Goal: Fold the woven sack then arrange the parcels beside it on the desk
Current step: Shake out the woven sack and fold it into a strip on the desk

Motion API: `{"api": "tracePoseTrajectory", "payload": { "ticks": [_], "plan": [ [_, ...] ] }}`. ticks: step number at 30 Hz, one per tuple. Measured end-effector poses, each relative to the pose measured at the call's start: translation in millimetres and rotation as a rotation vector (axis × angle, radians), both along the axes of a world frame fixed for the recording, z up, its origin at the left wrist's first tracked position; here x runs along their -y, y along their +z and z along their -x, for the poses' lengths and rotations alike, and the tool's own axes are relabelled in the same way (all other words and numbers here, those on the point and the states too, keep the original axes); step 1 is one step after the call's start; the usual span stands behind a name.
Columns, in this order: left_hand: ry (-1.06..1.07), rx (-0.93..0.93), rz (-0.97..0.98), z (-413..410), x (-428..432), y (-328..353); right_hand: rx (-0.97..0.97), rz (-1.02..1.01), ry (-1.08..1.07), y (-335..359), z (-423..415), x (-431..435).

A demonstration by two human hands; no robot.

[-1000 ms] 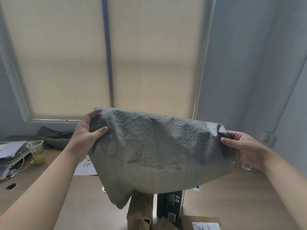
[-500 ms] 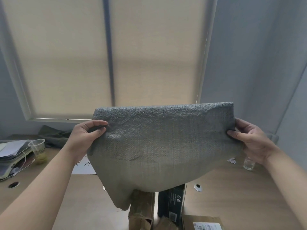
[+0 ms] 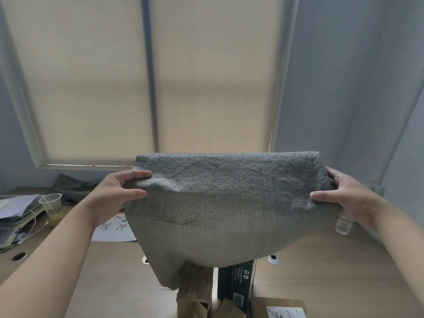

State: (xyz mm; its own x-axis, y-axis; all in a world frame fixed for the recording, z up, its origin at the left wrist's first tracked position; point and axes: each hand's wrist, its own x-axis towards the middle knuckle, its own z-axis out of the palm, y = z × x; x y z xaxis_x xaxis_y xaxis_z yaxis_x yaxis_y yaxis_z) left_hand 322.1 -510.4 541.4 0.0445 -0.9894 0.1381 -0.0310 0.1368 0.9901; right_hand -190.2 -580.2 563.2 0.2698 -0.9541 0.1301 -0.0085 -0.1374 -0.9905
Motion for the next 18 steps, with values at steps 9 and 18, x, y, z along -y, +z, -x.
{"api": "tracePoseTrajectory", "payload": {
  "ticks": [9, 18],
  "plan": [
    [0.205, 0.150, 0.170, -3.5, 2.4, 0.0, -0.116, 0.111, -0.122, 7.7, -1.6, -10.5],
    [0.357, 0.188, 0.242, 1.0, 6.7, 0.0, -0.219, 0.221, -0.122, -1.8, 5.8, -4.1]
  ]
}}
